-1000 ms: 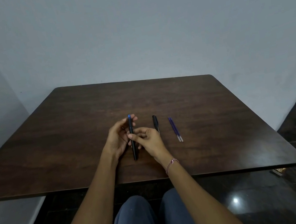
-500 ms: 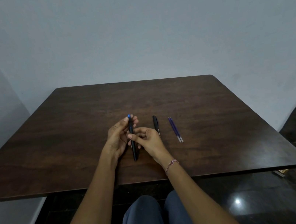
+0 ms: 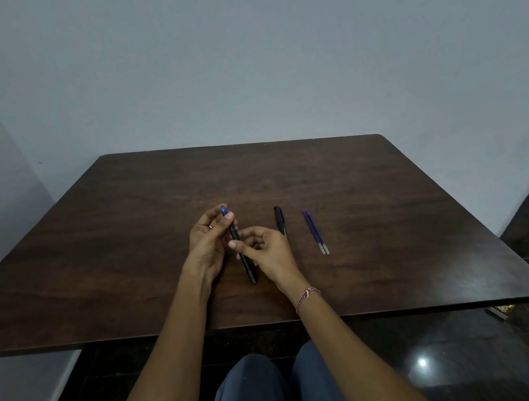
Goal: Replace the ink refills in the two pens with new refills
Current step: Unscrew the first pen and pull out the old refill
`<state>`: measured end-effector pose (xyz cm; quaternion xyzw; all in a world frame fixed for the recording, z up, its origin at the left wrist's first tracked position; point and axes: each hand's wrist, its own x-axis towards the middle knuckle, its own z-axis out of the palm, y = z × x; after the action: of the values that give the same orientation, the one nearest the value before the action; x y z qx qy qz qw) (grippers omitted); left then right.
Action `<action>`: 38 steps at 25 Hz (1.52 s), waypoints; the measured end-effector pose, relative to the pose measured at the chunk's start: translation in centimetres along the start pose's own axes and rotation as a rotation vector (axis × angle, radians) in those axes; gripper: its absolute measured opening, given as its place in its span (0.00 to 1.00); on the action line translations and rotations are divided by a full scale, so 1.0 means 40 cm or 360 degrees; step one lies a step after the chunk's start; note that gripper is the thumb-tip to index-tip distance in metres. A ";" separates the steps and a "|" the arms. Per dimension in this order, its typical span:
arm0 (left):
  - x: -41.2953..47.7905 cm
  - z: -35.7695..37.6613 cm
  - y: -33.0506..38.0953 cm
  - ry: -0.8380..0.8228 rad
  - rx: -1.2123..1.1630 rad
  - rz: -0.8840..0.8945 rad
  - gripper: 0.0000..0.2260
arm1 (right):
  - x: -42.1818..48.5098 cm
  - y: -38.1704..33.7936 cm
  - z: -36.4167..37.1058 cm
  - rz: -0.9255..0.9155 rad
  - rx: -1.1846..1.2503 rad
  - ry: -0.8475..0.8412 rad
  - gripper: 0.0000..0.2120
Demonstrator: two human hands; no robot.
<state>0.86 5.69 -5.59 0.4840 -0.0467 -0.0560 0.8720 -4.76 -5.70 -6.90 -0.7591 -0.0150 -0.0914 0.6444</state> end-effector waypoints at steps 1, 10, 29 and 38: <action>0.000 0.002 -0.001 0.0004 0.0001 0.0011 0.08 | 0.001 0.001 0.000 -0.0001 -0.0017 0.0003 0.10; 0.002 -0.006 0.007 -0.0077 0.0040 -0.0106 0.10 | 0.001 -0.002 -0.001 -0.0029 -0.0006 0.0062 0.05; 0.004 -0.011 -0.003 0.0010 0.0023 0.0016 0.08 | 0.002 0.004 0.000 -0.0023 -0.0080 0.0077 0.12; 0.000 -0.008 0.003 -0.0047 0.0007 -0.0062 0.12 | -0.002 -0.002 -0.002 0.0014 -0.0037 0.0055 0.09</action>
<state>0.92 6.03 -5.67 0.4860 -0.0502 -0.0800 0.8688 -4.87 -5.75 -6.82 -0.7650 0.0005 -0.1018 0.6359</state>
